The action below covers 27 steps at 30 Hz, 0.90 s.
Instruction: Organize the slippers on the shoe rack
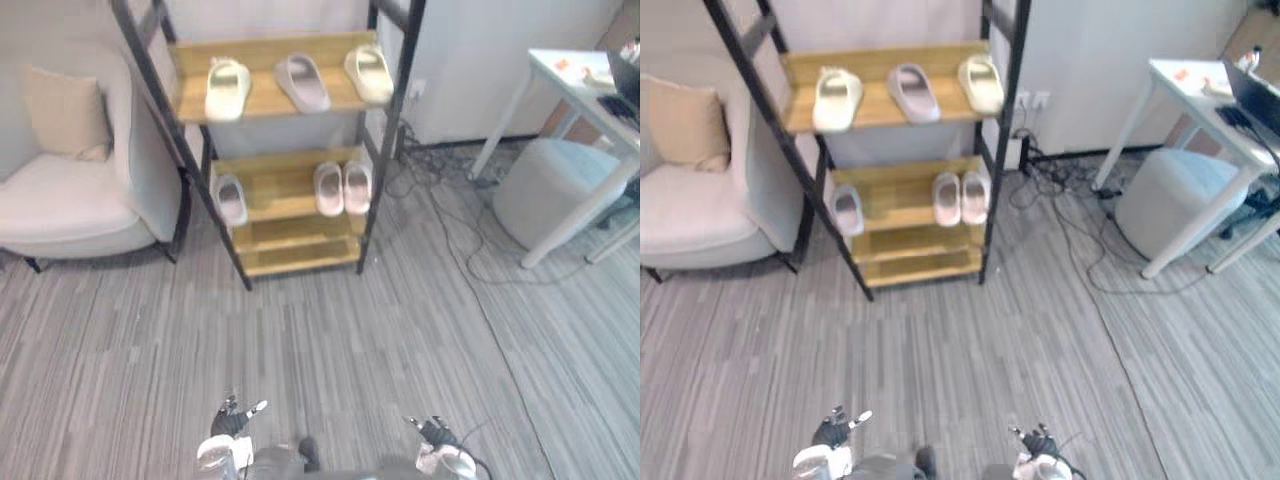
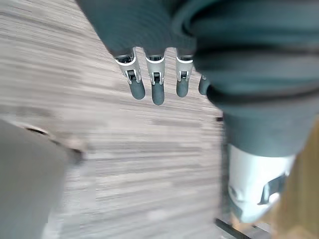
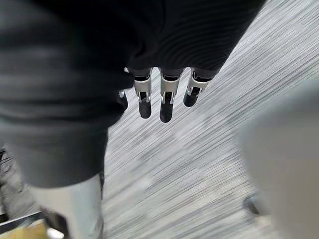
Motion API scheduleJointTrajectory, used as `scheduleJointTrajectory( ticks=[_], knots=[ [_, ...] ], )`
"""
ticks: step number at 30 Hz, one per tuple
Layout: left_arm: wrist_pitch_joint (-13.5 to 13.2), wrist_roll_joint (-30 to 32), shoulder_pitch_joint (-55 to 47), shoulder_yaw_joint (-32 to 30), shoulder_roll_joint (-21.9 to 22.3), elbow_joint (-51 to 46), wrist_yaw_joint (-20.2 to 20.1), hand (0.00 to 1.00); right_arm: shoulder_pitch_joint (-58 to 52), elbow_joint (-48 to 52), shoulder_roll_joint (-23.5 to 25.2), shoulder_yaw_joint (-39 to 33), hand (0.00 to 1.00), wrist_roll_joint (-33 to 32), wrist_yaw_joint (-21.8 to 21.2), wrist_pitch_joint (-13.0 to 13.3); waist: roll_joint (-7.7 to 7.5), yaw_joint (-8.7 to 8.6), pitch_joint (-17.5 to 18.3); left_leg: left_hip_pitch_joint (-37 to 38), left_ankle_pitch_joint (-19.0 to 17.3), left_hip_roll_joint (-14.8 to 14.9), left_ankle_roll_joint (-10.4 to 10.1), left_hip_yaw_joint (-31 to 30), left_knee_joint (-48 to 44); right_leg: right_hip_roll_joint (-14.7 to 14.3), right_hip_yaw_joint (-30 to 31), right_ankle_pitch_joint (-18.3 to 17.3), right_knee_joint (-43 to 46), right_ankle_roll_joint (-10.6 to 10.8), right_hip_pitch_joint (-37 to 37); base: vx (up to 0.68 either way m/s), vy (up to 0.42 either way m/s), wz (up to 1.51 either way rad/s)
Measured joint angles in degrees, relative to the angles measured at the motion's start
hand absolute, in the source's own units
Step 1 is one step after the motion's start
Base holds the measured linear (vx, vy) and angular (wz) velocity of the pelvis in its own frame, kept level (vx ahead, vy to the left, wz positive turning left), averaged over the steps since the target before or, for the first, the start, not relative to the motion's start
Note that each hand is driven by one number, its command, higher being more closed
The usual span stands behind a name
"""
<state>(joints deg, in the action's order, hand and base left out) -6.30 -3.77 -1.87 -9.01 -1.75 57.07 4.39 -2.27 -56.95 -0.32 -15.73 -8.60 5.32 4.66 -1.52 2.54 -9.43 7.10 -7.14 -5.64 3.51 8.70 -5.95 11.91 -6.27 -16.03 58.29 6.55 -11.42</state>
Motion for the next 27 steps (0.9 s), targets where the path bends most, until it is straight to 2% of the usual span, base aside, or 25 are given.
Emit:
scheduleJointTrajectory(
  ticks=[2, 3, 5, 6, 7, 8, 10, 11, 12, 13, 14, 15, 16, 18, 20, 22, 23, 24, 25, 27],
  knots=[
    [0.03, -0.23, 0.14, -0.02, 0.83, -0.08, -0.01, 0.0, -0.07, -0.03, -0.03, -1.04, 0.0, 0.01, -0.07, 0.05, -0.01, -0.33, -0.05, 3.38, -0.61, 1.08, -0.5, -0.79, 1.14, -0.47, -1.67, -0.43, -8.12, -0.53, -3.2, 0.38, -0.035, 0.51],
    [0.02, -0.3, 0.21, -0.06, 1.24, -0.17, -0.01, 0.0, -0.03, -0.02, 0.07, -1.92, 0.0, 0.0, -0.09, 0.07, 0.34, -0.38, 0.01, 4.73, -2.58, 2.27, -0.8, -1.59, 1.78, -2.08, -1.76, 0.46, -15.43, -1.32, -4.72, 0.37, -0.097, 0.42],
    [-0.18, -0.3, 0.22, -0.29, 1.05, -0.24, 0.09, 0.0, 0.14, -0.31, 0.31, -2.14, 0.0, 0.0, -0.09, -0.05, -0.4, -0.24, -0.22, 6.31, -5.16, 2.98, -1.71, -2.02, 1.63, -4.06, 0.76, 4.6, -29.07, -2.32, -5.78, 0.38, -0.142, 0.25],
    [-0.15, -0.33, 0.16, -0.56, 0.93, 0.05, 0.09, 0.0, 0.12, -0.34, 0.26, -2.13, 0.0, -0.03, -0.12, -0.06, -0.47, -0.42, -0.24, 7.25, -6.66, 3.07, -2.48, -3.09, 1.26, -5.13, 2.3, 9.47, -37.25, -3.11, -5.72, 0.41, -0.212, 0.31],
    [-0.13, -0.34, 0.14, -0.88, 1.2, 0.59, 0.1, 0.0, -0.08, -0.46, 0.15, -2.14, 0.0, -0.03, -0.14, -0.16, -0.37, -0.87, 0.03, 7.53, -7.8, 3.43, -3.28, -4.63, 0.53, -5.81, 3.16, 15.2, -38.63, -3.34, -4.85, 0.52, -0.28, 0.41],
    [-0.11, -0.41, 0.06, -1.53, 2.33, 1.19, 0.17, 0.0, -0.15, -0.52, -0.37, -2.91, 0.0, -0.32, -0.18, -0.13, 1.7, -0.96, 0.38, 7.95, -8.29, 5.44, -3.74, -6.04, 0.67, -7.17, 2.59, 15.46, -38.33, -4.99, -4.3, 0.45, -0.238, 0.42],
    [-0.12, -0.32, 0.27, -2.83, 4.21, 1.12, 0.11, 0.0, 0.15, -0.61, -0.99, -3.84, 0.0, -0.3, -0.17, -0.18, 3.56, -1.44, 0.54, 6.7, -8.17, 7.3, -3.95, -8.02, -1.75, -7.43, -0.95, 12.91, -37.25, -6.26, -3.96, 0.43, -0.242, 0.54],
    [-0.12, -0.31, 0.43, -3.06, 4.77, 1.01, 0.13, 0.0, 0.11, -0.59, -1.14, -3.87, 0.0, -0.34, -0.1, -0.14, 4.02, -1.68, 0.26, 5.75, -8.15, 8.02, -3.99, -8.55, -4.65, -7.53, -2.4, 11.81, -37.16, -6.52, -2.63, 0.47, -0.309, 0.89],
    [-0.13, -0.3, 0.77, -3.13, 4.85, 0.85, -0.04, 0.0, -0.2, -0.6, -1.06, -3.59, 0.0, -0.35, -0.09, -0.17, 3.84, -1.98, 0.1, 2.1, -8.15, 8.69, -4.22, -8.62, -14.34, -7.26, -4.27, 10.27, -37.92, -6.87, 0.05, 0.44, -0.303, 0.97],
    [-0.12, -0.35, 1.16, -3.56, 5.06, 0.67, -0.05, 0.0, -0.73, -0.23, -1.16, -2.59, 0.0, -0.43, 0.04, -0.14, 3.9, -2.23, -0.25, -3.33, -6.65, 10.03, -6.76, -7.93, -27.67, -7.09, -6.26, 9.11, -39.38, -7.23, 3.3, 0.33, -0.234, 0.92],
    [-0.2, -0.36, 1.24, -3.55, 5.15, 0.06, -0.04, 0.0, -1.15, -0.03, -1.51, -1.42, 0.0, -0.44, 0.23, 0.0, 3.55, -2.14, -0.78, -7.92, -5.86, 12.2, -8.54, -6.34, -37.2, -7.57, -7.19, 8.02, -40.21, -7.71, 5.75, 0.31, -0.189, 0.63],
    [-0.27, -0.39, 1.2, -3.56, 5.12, -0.85, -0.08, 0.0, -1.16, -0.08, -1.81, -0.81, 0.0, -0.46, 0.35, -0.04, 3.91, -1.72, -1.12, -10.94, -6.14, 14.64, -8.21, -3.93, -44.06, -8.22, -7.79, 6.61, -40.71, -8.65, 8.09, 0.28, -0.137, 0.27],
    [-0.38, -0.53, 1.04, -3.53, 5.01, -1.7, -0.06, 0.0, -1.15, -0.08, -2.08, 0.29, 0.0, -0.53, 0.57, -0.04, 4.02, -1.05, -1.3, -14.08, -6.86, 17.01, -7.53, -1.16, -48.22, -8.5, -8.55, 5.39, -40.94, -8.73, 10.9, 0.32, -0.138, 0.08],
    [-0.71, -0.91, 1.11, -3.32, 5.04, -2.13, -0.07, 0.0, -1.07, -0.02, -1.88, 0.28, 0.0, -0.94, 0.78, -0.04, 3.86, -0.68, -1.28, -17.31, -8.13, 17.99, -6.03, 1.96, -44.81, -8.3, -8.61, 4.61, -42.51, -7.71, 13.83, 0.25, -0.064, -0.02],
    [-0.76, -0.93, 1.18, -2.95, 5.14, -2.87, -0.09, 0.0, -0.79, 0.19, -1.73, 0.24, 0.0, -1.58, 0.98, -0.04, 3.76, -0.32, -1.26, -19.39, -7.93, 16.32, -5.78, 3.77, -29.95, -7.47, -8.5, 4.0, -44.58, -6.56, 15.89, 0.26, 0.037, -0.01],
    [-0.77, -0.94, 1.22, -2.99, 5.13, -3.02, -0.07, 0.0, -1.09, 0.2, -1.68, 0.25, 0.0, -1.6, 1.3, -0.05, 3.55, -0.27, -1.3, -20.28, -4.19, 13.9, -5.9, 3.19, -16.55, -6.28, -8.42, 2.72, -45.13, -5.41, 17.15, 0.37, 0.159, 0.01],
    [-0.81, -0.95, 1.3, -3.0, 5.11, -3.06, -0.07, 0.0, -1.23, 0.08, -1.61, 0.34, 0.0, -1.57, 1.6, -0.08, 3.26, 0.06, -1.31, -20.02, 1.5, 12.75, -5.91, 3.21, -11.8, -5.48, -7.98, 1.75, -45.01, -3.74, 18.15, 0.42, 0.227, -0.13],
    [-0.82, -0.97, 1.28, -3.03, 5.3, -3.04, -0.05, 0.0, -1.24, 0.0, -1.55, 0.7, 0.0, -1.57, 1.68, -0.08, 2.93, 0.52, -1.26, -18.74, 4.7, 12.12, -5.13, 3.99, -10.69, -5.05, -6.84, 1.31, -45.16, -2.56, 18.94, 0.52, 0.261, -0.19],
    [-0.74, -0.94, 1.41, -3.07, 4.38, -2.89, -0.04, 0.0, -1.32, -0.09, -0.6, 0.73, 0.0, -1.57, 1.8, -0.09, 1.48, 0.62, -0.41, -18.05, 3.15, 10.81, -4.01, 5.63, -11.22, -3.66, -5.1, 1.54, -46.59, -2.0, 19.85, 0.46, 0.206, -0.25],
    [-0.75, -0.84, 1.44, -3.58, 3.85, -3.02, -0.11, 0.0, -1.0, -0.02, 1.05, 0.69, 0.0, -1.41, 1.74, -0.07, -0.05, 0.99, 0.18, -18.67, -0.16, 10.54, -3.14, 7.02, -14.98, -2.74, -2.88, 3.18, -48.68, -1.47, 20.8, 0.43, 0.205, -0.26]
  ],
)
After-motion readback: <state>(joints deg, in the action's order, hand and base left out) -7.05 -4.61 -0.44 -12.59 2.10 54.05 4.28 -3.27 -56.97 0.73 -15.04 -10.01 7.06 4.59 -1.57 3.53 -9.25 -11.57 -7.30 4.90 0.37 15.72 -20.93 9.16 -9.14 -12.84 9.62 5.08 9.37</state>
